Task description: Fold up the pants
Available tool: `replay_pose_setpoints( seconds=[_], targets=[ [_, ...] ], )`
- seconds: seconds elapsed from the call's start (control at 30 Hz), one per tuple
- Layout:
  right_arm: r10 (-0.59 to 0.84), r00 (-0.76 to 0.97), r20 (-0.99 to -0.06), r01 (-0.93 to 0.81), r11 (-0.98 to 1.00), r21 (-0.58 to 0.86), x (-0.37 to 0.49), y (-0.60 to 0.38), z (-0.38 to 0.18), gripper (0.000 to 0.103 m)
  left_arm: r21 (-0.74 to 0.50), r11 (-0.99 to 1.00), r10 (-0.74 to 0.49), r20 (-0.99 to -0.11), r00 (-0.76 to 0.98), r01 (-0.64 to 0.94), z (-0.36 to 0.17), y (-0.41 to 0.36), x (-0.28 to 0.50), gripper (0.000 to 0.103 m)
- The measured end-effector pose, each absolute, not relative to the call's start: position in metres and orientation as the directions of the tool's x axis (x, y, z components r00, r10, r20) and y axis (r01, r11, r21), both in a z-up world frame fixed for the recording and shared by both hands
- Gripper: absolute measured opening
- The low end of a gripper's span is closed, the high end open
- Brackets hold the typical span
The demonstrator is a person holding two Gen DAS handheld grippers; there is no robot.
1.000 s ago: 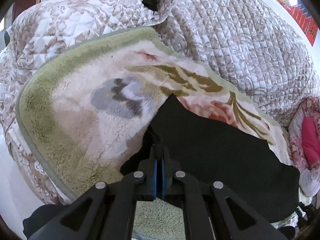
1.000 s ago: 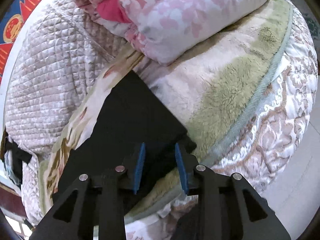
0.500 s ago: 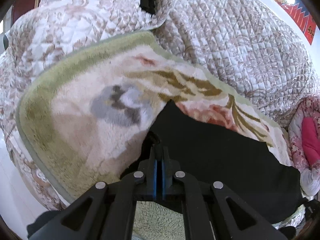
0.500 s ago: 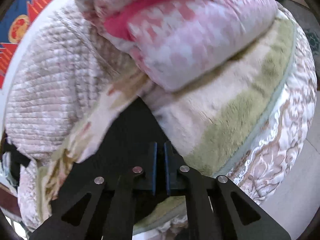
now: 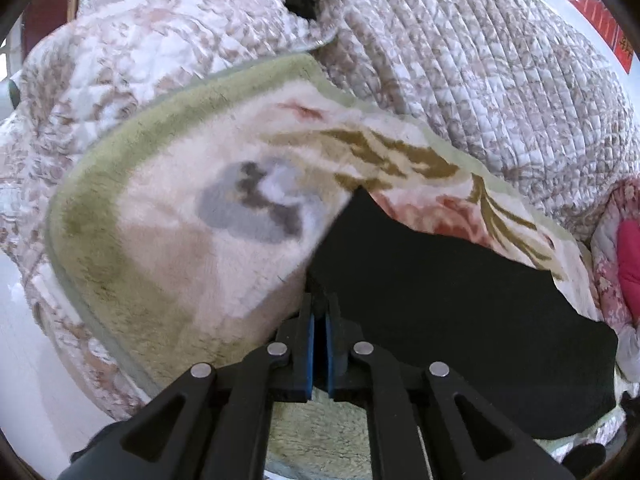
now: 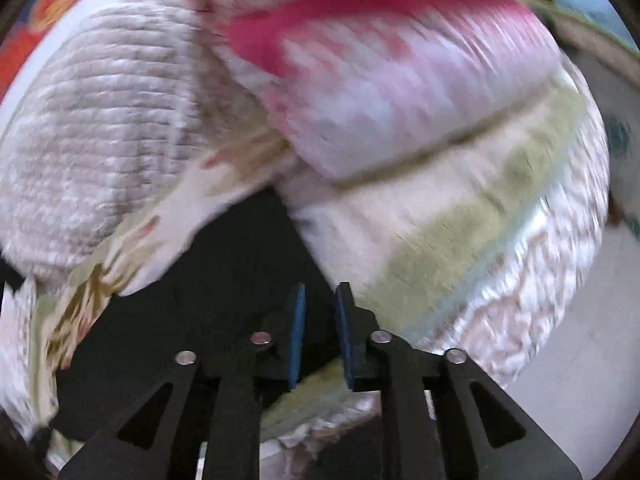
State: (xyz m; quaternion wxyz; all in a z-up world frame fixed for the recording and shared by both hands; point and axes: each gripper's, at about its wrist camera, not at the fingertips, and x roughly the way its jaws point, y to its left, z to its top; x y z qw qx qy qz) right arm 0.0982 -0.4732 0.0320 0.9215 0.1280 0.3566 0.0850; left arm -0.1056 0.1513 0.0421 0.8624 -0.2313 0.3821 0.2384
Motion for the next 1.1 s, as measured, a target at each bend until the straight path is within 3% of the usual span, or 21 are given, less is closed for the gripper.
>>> replay_pose_setpoints(
  seconds=[0.13, 0.27, 0.33, 0.53, 0.83, 0.93, 1.0, 1.1],
  targets=[
    [0.389, 0.658, -0.645, -0.303, 0.921, 0.246, 0.09, -0.419, 0.023, 0.024, -0.203, 0.744, 0.324, -0.724, 0.609, -0.636, 0.061, 0.157, -0.116, 0.008],
    [0.416, 0.563, -0.714, -0.394, 0.895, 0.211, 0.091, -0.385, -0.011, 0.024, -0.246, 0.79, 0.268, -0.685, 0.677, -0.562, 0.073, 0.148, -0.108, 0.008],
    [0.385, 0.497, -0.777, -0.405, 0.896, 0.184, 0.096, -0.376, -0.028, 0.024, -0.266, 0.827, 0.197, -0.689, 0.698, -0.496, 0.069, 0.132, -0.097, 0.008],
    [0.411, 0.542, -0.733, -0.447, 0.879, 0.163, 0.089, -0.378, -0.007, 0.024, -0.283, 0.88, 0.01, -0.791, 0.612, -0.381, 0.02, 0.095, -0.064, 0.008],
    [0.386, 0.624, -0.679, -0.443, 0.891, 0.099, 0.147, -0.341, 0.007, 0.024, -0.222, 0.937, 0.012, -0.751, 0.661, -0.269, 0.039, 0.07, -0.021, 0.008],
    [0.333, 0.63, -0.702, -0.379, 0.92, 0.096, 0.176, -0.349, -0.003, 0.024, -0.196, 0.944, 0.027, -0.756, 0.654, -0.265, 0.034, 0.073, 0.003, 0.008],
    [0.375, 0.61, -0.697, -0.377, 0.912, 0.162, 0.184, -0.357, -0.005, 0.024, -0.151, 0.945, 0.068, -0.776, 0.627, -0.289, 0.022, 0.078, 0.017, 0.009],
    [0.368, 0.614, -0.699, -0.396, 0.909, 0.13, 0.176, -0.352, -0.001, 0.025, -0.142, 0.938, 0.088, -0.783, 0.615, -0.316, 0.011, 0.087, 0.02, 0.01]
  ],
)
